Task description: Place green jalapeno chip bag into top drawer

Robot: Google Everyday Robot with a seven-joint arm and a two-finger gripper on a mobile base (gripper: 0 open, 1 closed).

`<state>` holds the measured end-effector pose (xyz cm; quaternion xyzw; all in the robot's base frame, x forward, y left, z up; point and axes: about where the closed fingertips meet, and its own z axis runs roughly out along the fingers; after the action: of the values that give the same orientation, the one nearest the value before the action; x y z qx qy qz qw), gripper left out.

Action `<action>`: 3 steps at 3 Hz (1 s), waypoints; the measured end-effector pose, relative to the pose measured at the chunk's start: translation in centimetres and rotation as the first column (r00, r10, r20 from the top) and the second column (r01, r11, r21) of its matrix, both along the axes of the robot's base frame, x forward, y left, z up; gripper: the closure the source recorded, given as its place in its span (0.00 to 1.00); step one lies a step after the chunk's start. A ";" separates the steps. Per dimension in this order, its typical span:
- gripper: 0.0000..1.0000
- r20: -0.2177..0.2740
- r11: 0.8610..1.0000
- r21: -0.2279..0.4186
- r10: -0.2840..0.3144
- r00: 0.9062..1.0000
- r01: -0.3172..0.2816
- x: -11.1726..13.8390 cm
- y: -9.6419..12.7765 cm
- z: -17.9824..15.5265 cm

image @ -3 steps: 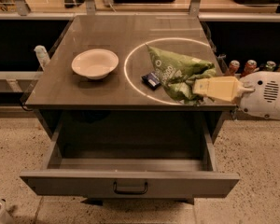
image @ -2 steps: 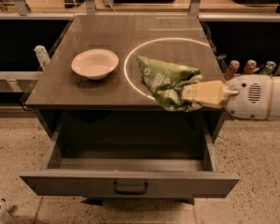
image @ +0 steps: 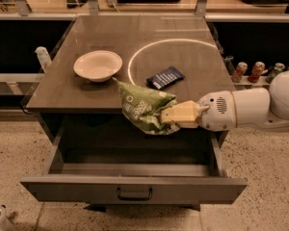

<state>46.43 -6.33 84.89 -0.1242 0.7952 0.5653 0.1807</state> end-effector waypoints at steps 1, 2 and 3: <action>1.00 -0.085 0.998 0.040 0.045 0.995 -0.042 -1.1 1.1 -2.1; 1.00 -0.165 0.996 0.086 0.032 0.986 -0.017 -2.5 1.8 -4.1; 1.00 -0.208 0.994 0.102 -0.023 0.978 0.045 -1.9 2.0 -6.4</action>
Offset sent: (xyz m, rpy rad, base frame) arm -0.0405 0.0209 -0.0682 0.1439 0.2720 -0.0191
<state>44.52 -4.34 78.49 -0.0415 0.7806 0.6134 0.1129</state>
